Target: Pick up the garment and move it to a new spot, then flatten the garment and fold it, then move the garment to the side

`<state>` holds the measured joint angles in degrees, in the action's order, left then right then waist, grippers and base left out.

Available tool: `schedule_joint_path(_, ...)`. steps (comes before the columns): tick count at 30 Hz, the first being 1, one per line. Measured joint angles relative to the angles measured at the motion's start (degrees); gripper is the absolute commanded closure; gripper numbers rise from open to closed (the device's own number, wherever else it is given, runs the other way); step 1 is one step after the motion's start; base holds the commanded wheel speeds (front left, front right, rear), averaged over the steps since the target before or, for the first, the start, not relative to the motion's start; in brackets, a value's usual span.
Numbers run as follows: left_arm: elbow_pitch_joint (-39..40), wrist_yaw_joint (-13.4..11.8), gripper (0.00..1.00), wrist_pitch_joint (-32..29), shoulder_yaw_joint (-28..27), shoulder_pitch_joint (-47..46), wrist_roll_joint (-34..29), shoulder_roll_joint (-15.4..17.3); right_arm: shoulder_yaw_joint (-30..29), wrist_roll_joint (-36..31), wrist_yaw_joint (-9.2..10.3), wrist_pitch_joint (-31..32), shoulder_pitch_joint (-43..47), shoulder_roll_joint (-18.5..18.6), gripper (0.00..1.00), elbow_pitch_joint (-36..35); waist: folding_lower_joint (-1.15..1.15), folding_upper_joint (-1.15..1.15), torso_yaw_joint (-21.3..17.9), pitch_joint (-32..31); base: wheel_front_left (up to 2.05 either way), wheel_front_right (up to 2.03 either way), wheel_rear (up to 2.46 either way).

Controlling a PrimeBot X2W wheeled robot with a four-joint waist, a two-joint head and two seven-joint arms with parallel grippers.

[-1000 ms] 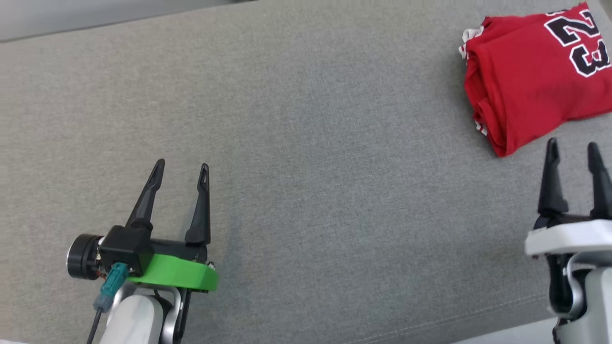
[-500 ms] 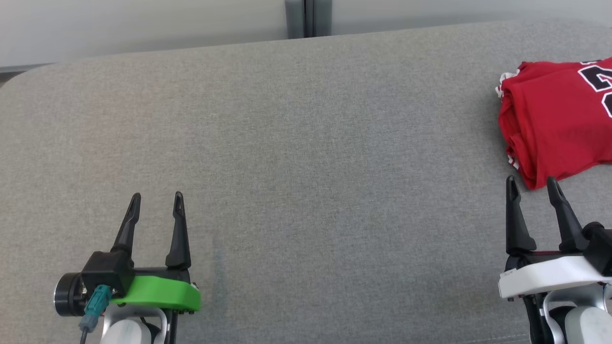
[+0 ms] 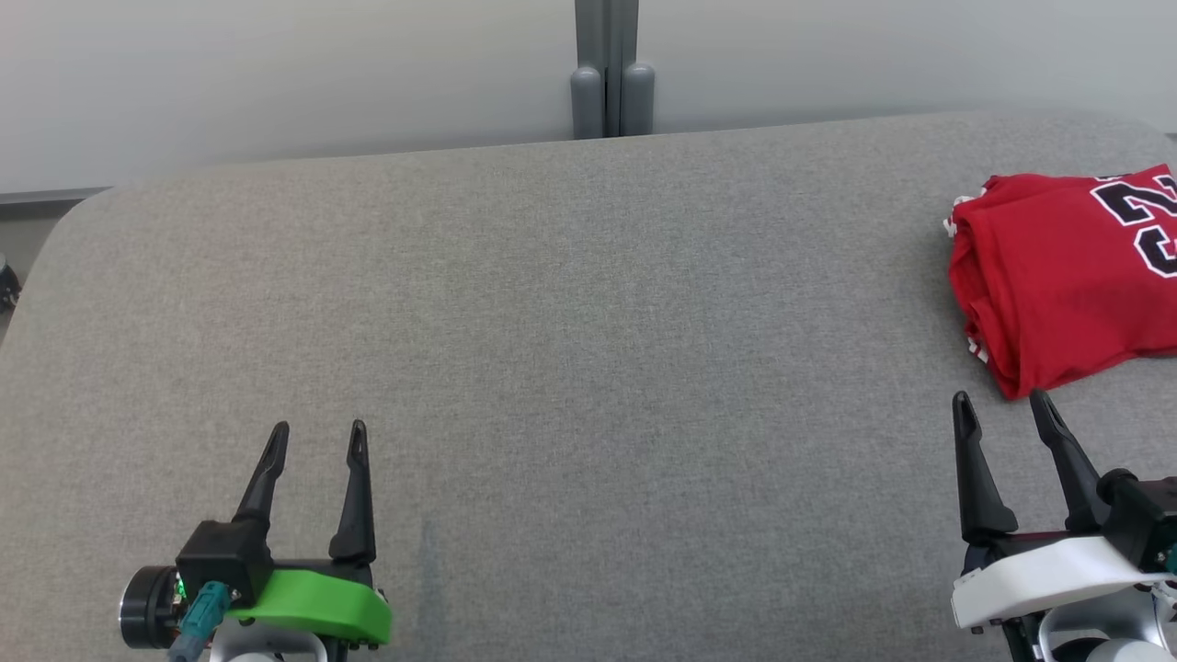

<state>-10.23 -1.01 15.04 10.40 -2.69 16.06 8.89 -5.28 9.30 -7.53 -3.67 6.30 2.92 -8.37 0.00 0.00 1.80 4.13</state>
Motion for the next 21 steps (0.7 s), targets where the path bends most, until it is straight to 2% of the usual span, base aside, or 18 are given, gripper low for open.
schedule_joint_path(21,-0.99,0.85,0.0,0.0,-1.8,0.92,-0.99,-0.52,1.27,-0.3,0.0,0.3,0.75,-0.02,0.0,-1.25,0.0,0.0,-0.22,-0.15,0.0,0.0,0.0)
